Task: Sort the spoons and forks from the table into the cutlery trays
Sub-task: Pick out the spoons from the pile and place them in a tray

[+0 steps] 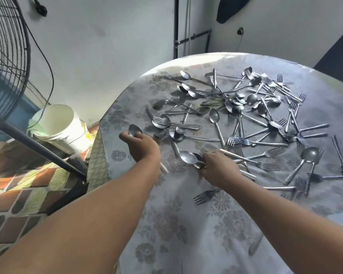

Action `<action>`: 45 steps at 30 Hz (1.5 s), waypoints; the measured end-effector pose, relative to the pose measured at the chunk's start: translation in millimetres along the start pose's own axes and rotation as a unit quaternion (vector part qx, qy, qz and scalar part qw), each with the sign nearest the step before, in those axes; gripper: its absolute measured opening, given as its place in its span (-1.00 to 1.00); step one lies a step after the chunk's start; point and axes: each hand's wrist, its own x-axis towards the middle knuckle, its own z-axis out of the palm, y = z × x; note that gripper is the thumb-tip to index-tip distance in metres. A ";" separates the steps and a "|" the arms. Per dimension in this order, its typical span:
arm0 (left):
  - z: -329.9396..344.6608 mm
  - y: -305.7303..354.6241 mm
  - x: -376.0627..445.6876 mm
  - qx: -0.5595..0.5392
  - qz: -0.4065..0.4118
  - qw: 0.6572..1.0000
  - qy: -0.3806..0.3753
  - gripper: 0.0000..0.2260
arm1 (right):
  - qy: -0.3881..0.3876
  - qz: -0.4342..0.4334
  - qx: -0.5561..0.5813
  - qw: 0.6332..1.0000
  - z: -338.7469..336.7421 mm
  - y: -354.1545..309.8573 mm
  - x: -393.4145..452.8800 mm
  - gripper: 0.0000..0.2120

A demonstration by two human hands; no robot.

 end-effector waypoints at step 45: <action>7.7 -23.2 -9.4 0.098 -0.107 0.965 -0.219 -0.64 | 0.055 -0.094 -0.020 0.994 -31.0 -28.2 67.4 -0.89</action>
